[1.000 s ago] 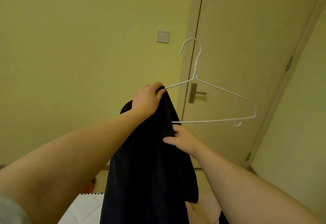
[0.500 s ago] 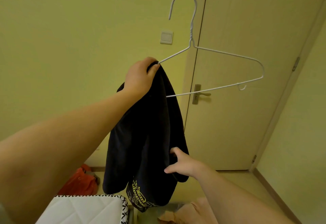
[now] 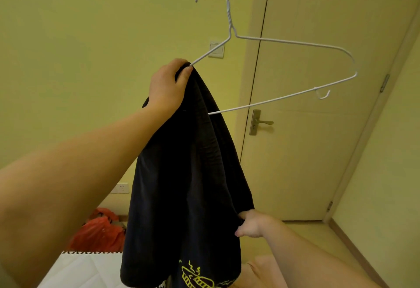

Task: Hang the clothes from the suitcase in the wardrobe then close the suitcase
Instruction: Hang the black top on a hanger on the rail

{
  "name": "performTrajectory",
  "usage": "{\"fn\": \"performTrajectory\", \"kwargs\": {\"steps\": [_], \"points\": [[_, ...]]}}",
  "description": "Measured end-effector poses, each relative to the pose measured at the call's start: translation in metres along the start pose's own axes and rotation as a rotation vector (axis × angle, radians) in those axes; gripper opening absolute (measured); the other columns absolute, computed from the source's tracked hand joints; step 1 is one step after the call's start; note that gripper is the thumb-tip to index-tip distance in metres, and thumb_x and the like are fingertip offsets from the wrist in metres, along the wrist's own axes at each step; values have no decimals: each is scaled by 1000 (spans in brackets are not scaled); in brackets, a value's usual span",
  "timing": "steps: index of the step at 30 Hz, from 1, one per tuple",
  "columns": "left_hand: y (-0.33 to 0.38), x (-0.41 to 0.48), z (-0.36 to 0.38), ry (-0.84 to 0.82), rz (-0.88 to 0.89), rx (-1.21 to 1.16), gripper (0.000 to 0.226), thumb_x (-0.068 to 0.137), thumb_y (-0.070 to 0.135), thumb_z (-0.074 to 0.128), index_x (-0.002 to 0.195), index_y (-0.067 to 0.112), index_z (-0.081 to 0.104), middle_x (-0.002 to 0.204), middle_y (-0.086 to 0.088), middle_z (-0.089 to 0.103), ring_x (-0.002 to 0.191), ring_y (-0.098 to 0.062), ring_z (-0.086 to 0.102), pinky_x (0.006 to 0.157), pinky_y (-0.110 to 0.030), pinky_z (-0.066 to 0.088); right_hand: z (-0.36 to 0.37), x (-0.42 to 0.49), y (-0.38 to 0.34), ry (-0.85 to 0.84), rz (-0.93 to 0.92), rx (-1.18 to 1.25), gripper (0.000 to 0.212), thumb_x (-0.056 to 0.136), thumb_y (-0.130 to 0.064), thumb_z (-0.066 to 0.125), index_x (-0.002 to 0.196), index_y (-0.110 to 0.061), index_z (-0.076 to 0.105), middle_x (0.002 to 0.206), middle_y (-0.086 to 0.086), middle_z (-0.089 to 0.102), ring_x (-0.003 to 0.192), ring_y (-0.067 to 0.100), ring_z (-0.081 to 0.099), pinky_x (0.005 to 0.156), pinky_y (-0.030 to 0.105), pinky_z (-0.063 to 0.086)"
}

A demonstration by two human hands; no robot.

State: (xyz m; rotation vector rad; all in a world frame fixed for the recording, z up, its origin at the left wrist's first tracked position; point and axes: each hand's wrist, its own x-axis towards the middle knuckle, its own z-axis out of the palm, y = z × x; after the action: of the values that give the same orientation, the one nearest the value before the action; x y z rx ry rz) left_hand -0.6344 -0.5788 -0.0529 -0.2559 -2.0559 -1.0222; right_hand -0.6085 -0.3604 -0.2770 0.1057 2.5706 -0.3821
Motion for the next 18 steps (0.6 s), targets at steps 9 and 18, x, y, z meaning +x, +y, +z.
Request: {"fn": "performTrajectory", "kwargs": {"steps": [9, 18], "points": [[-16, -3, -3, -83, 105, 160, 31, 100, 25, 41, 123, 11, 57, 115, -10, 62, 106, -26, 54, 88, -33, 41, -20, -43, -12, -207, 7, 84, 32, 95, -19, 41, 124, -8, 50, 132, 13, 44, 117, 30, 46, 81, 32, 33], [-41, 8, -22, -117, 113, 263, 31, 99, 28, 44, 122, 15, 58, 114, -9, 62, 108, -28, 53, 93, -39, 42, -34, -41, -7, -63, 26, 166, 27, 82, -15, 50, 64, -15, 31, 69, 2, 31, 58, 16, 28, 54, 27, 21]]}}
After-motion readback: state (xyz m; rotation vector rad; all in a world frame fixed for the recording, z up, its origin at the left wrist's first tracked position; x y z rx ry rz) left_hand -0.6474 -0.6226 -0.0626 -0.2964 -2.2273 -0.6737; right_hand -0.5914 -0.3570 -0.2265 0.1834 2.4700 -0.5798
